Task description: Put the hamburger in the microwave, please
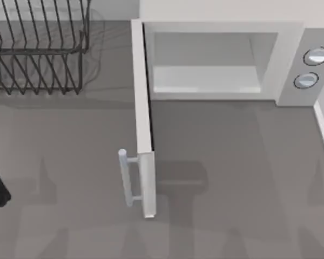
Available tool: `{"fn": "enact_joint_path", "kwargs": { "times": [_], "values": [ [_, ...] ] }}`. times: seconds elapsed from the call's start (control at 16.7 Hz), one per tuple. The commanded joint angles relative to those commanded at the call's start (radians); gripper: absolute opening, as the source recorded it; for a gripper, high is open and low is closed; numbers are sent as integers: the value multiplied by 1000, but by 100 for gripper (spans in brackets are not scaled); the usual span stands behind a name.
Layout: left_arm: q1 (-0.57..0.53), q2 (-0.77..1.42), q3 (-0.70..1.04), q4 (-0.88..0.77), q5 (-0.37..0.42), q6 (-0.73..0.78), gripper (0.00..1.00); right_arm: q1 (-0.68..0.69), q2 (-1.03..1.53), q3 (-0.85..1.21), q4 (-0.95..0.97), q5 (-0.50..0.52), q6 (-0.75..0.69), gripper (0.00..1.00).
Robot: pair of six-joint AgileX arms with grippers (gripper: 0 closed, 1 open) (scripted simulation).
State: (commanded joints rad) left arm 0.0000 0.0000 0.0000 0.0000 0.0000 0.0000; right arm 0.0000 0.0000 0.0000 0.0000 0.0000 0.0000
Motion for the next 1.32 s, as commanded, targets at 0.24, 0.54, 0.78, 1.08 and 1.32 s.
{"fn": "enact_joint_path", "kwargs": {
  "times": [0.24,0.54,0.78,1.08,1.32],
  "values": [
    [0,0,0,0,0,0,100,4,34,28,-31,-2,-34,100],
    [0,0,0,0,0,0,100,21,301,202,-240,-1,-294,100],
    [0,0,0,0,0,0,100,37,666,384,-486,1,-611,100],
    [0,0,0,0,0,0,100,59,1096,602,-780,2,-978,100],
    [0,0,0,0,0,0,100,71,1305,734,-933,2,-1177,100]
  ]
}}
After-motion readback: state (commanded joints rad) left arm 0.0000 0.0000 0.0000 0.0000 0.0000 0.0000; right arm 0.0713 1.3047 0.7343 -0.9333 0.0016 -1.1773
